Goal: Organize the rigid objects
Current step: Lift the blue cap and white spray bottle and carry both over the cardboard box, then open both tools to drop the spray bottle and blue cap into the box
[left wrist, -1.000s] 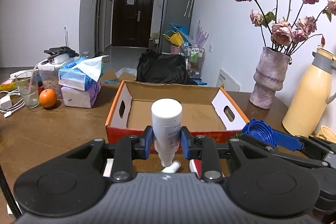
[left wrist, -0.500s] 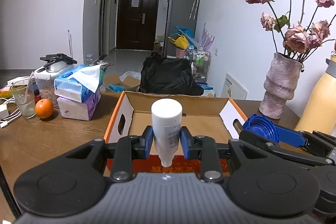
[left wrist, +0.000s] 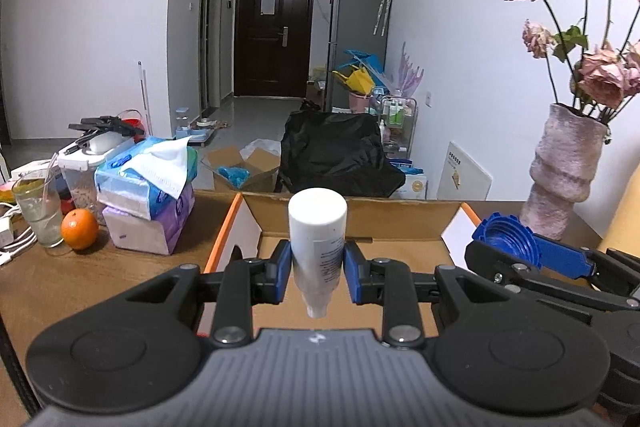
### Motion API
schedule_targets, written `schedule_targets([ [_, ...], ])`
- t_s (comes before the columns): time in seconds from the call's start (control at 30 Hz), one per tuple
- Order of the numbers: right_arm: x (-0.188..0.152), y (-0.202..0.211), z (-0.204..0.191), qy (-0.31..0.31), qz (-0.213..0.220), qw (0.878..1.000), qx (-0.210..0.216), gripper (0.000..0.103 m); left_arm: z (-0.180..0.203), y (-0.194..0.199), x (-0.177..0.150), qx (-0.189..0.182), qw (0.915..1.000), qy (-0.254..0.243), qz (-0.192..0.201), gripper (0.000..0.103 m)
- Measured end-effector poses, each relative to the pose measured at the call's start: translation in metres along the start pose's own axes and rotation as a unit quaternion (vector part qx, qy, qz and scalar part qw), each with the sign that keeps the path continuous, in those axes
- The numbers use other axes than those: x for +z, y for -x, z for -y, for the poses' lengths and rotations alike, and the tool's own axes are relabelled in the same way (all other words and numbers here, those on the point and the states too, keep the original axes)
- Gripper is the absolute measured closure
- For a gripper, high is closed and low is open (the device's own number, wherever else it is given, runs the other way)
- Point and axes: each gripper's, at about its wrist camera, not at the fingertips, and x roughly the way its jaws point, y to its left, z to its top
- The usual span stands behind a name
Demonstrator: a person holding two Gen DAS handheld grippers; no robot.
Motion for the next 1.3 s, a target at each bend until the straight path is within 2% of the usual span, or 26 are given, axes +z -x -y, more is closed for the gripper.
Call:
schedule_targets([
  [0.4,0.007,-0.057,0.016,-0.018,-0.026,0.999,-0.017,0.051,0.008,-0.053,0.015,0.031,0.9991,-0.024,-0.017,0.074],
  [0.83,-0.01,-0.109,0.033,-0.033,-0.069,0.996,-0.034,0.051,0.016,-0.108,0.017,0.072,0.9947,-0.046,-0.057,0.074],
  [1.07,-0.017,-0.12,0.034,-0.026,-0.08,0.996,-0.033,0.051,0.01,-0.118,0.011,0.067,0.994,-0.046,-0.074,0.071],
  [1.1,-0.017,-0.12,0.034,-0.029,-0.082,0.996,-0.033,0.05,0.008,-0.118,0.01,0.068,0.9939,-0.042,-0.076,0.058],
  [1.13,-0.017,-0.12,0.036,-0.032,-0.084,0.995,-0.033,0.05,0.006,-0.117,0.009,0.07,0.9939,-0.04,-0.076,0.038],
  [1.17,-0.016,-0.119,0.036,-0.034,-0.086,0.995,-0.032,0.047,0.004,-0.116,0.008,0.073,0.9941,-0.038,-0.071,0.03],
  [1.2,-0.015,-0.119,0.037,-0.036,-0.088,0.995,-0.033,0.036,0.003,-0.114,0.007,0.078,0.9941,-0.04,-0.064,0.017],
  [1.23,-0.015,-0.117,0.037,-0.037,-0.088,0.995,-0.034,0.021,0.002,-0.112,0.006,0.086,0.9937,-0.042,-0.059,0.005],
  [1.3,-0.015,-0.113,0.038,-0.034,-0.088,0.995,-0.039,0.004,-0.001,-0.109,0.007,0.093,0.9934,-0.041,-0.052,0.0],
])
